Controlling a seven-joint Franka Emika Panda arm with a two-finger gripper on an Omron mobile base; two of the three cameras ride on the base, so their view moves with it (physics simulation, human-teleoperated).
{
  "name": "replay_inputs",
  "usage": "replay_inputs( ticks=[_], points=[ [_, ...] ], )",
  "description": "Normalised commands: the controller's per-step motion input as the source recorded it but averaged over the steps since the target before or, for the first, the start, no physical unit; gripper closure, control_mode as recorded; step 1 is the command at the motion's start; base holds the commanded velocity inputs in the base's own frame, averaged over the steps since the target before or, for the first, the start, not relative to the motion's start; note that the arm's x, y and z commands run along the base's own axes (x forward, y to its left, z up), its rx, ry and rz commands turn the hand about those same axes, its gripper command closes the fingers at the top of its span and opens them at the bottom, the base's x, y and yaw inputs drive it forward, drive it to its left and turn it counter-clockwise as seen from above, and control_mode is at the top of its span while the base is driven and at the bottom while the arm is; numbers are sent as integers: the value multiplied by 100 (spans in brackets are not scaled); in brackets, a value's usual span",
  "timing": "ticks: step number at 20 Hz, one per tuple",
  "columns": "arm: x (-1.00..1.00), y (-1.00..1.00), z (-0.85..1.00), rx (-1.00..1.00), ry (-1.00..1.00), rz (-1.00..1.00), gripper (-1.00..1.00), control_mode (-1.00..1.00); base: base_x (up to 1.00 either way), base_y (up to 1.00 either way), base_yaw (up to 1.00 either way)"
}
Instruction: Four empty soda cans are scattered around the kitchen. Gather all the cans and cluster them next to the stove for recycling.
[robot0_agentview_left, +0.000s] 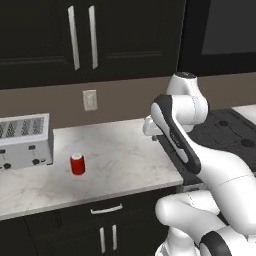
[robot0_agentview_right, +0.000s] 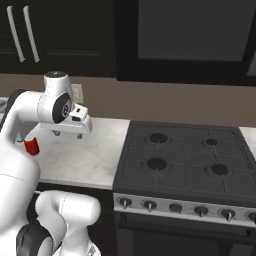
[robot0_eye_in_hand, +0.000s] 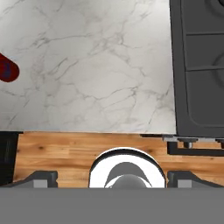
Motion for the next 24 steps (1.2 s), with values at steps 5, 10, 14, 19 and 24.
replay_inputs(
  ticks=[5,10,14,19,24],
  points=[
    [0,0,0,0,0,0,-100,100,0,68,0],
    [0,0,0,0,0,0,-100,100,0,66,0],
    [0,0,0,0,0,0,-100,100,2,58,-1],
    [0,0,0,0,0,0,-100,100,3,52,-2],
    [0,0,0,0,0,0,-100,100,4,37,-1]
  ],
)
